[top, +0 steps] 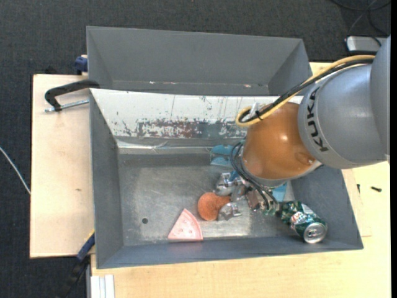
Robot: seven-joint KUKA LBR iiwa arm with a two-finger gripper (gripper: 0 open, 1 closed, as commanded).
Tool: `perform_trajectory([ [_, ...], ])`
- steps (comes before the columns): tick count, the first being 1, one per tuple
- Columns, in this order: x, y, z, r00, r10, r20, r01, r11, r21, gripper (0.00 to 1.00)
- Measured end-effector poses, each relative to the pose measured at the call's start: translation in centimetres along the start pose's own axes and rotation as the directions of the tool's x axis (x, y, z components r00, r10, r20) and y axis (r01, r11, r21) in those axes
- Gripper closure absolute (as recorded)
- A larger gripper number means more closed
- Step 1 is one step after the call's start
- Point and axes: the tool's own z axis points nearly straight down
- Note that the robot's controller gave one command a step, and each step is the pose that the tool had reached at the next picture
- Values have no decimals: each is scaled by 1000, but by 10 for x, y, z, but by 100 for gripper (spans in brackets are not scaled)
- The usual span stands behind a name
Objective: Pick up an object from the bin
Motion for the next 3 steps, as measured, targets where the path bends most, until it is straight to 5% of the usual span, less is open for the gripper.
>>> perform_trajectory([
  [1,13,-12,-125,1000,18,3,-18,1000,1,100],
  [2,13,-12,-125,1000,19,2,-19,1000,1,100],
  [3,-1,0,-148,994,-113,-5,113,994,1,100],
])
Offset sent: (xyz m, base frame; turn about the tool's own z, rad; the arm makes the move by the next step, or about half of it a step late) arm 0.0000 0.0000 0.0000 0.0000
